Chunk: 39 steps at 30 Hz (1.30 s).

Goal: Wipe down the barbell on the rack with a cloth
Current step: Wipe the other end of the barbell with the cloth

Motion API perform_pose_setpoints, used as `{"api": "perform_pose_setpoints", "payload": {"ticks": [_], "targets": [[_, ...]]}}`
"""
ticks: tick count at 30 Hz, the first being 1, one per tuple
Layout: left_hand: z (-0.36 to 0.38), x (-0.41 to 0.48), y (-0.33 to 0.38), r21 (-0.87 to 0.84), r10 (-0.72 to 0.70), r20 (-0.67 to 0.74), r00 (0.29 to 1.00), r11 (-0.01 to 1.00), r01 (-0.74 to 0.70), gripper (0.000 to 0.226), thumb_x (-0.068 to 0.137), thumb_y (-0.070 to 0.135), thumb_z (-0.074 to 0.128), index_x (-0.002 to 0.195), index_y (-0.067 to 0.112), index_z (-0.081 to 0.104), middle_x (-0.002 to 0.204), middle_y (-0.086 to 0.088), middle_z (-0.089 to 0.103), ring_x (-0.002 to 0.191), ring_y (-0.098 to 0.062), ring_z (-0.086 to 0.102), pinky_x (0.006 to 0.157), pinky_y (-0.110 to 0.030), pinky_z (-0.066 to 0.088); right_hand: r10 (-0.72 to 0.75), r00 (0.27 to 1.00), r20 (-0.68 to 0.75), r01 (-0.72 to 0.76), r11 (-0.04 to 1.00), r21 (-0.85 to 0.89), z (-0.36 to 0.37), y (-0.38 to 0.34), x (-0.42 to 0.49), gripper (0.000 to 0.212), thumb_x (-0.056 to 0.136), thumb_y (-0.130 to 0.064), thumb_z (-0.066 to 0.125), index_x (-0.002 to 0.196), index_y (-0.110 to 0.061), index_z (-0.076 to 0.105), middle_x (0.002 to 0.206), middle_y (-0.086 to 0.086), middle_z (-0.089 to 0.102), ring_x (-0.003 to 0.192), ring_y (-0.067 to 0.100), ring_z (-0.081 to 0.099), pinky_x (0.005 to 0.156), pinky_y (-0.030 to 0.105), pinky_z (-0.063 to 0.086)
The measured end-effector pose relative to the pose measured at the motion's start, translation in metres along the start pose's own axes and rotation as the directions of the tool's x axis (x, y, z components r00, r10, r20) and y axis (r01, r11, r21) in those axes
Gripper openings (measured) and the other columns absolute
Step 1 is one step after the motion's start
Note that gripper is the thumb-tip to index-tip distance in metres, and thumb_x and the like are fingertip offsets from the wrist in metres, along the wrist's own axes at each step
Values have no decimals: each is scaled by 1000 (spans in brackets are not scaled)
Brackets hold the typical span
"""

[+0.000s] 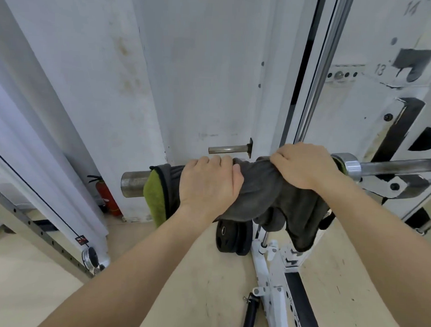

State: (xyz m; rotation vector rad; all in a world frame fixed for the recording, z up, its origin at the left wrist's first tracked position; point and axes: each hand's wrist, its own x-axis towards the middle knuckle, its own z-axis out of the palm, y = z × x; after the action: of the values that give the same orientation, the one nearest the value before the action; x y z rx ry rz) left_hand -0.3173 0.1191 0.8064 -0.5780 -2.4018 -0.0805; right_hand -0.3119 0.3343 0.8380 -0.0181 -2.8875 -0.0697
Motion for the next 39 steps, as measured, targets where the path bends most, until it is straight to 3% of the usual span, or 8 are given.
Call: {"api": "perform_pose_setpoints", "payload": {"ticks": [6, 9, 12, 17, 22, 29, 34, 39], "targets": [[3, 22, 45, -21, 129, 48, 991, 992, -128, 43, 98, 36, 31, 76, 16, 62, 64, -3, 63, 54, -26, 57, 55, -33, 31, -27, 912, 409, -29, 991, 128, -2, 16, 31, 53, 92, -54, 18, 91, -22, 61, 106, 1, 61, 93, 20, 57, 82, 36, 43], [1, 31, 52, -38, 149, 92, 984, 988, -146, 41, 101, 35, 31, 75, 18, 59, 61, 0, 60, 49, -24, 54, 49, -31, 29, 78, 997, -2, -77, 993, 92, 0, 15, 11, 47, 98, -42, 30, 78, -15, 62, 79, 2, 62, 72, 21, 56, 61, 34, 35], [-2, 42, 52, -75, 258, 164, 952, 966, -249, 34, 104, 30, 34, 77, 18, 50, 69, 1, 57, 61, -24, 58, 51, -33, 37, 83, 911, -404, -82, 996, 20, 10, 8, -24, 39, 96, -34, 31, 73, -15, 55, 64, 0, 54, 60, 27, 53, 55, 34, 32], [-5, 81, 55, -362, 229, 609, 759, 932, 10, 44, 108, 33, 16, 100, 14, 54, 108, -8, 63, 97, -26, 59, 90, -43, 47, 97, 762, -640, -28, 993, 118, 52, -1, -55, 37, 101, -24, 34, 100, -6, 66, 94, 10, 67, 87, 31, 59, 84, 42, 43], [-4, 47, 56, -52, 289, 245, 925, 957, -285, 32, 106, 25, 26, 93, 16, 53, 83, 0, 59, 66, -21, 46, 56, -35, 40, 92, 890, -446, -65, 995, 77, 26, -12, -40, 35, 94, -31, 30, 88, -15, 62, 81, 4, 65, 75, 28, 60, 69, 36, 36], [-3, 10, 2, 76, 166, 132, 977, 981, -177, 36, 100, 30, 27, 76, 18, 51, 62, -3, 52, 54, -29, 54, 50, -33, 30, -67, 997, 36, 67, 998, 8, -5, 1, 0, 59, 99, -40, 8, 113, -18, 61, 118, 5, 62, 100, 28, 58, 80, 40, 44], [-9, 13, -64, 30, 50, 284, 958, 998, -61, 44, 102, 34, 18, 98, 19, 59, 74, 0, 46, 67, -24, 46, 54, -31, 31, 24, 953, -302, -28, 1000, -8, 11, -51, -19, 41, 97, -35, 25, 81, -16, 57, 73, 2, 57, 66, 28, 54, 57, 34, 28], [-10, 9, -79, 23, 17, 268, 963, 999, -24, 44, 102, 36, 16, 91, 20, 56, 77, 1, 48, 66, -24, 44, 52, -31, 27, 90, 917, -389, -48, 992, 116, 27, -102, -31, 34, 91, -31, 38, 96, -11, 66, 85, 5, 67, 78, 28, 60, 74, 38, 41]]}}
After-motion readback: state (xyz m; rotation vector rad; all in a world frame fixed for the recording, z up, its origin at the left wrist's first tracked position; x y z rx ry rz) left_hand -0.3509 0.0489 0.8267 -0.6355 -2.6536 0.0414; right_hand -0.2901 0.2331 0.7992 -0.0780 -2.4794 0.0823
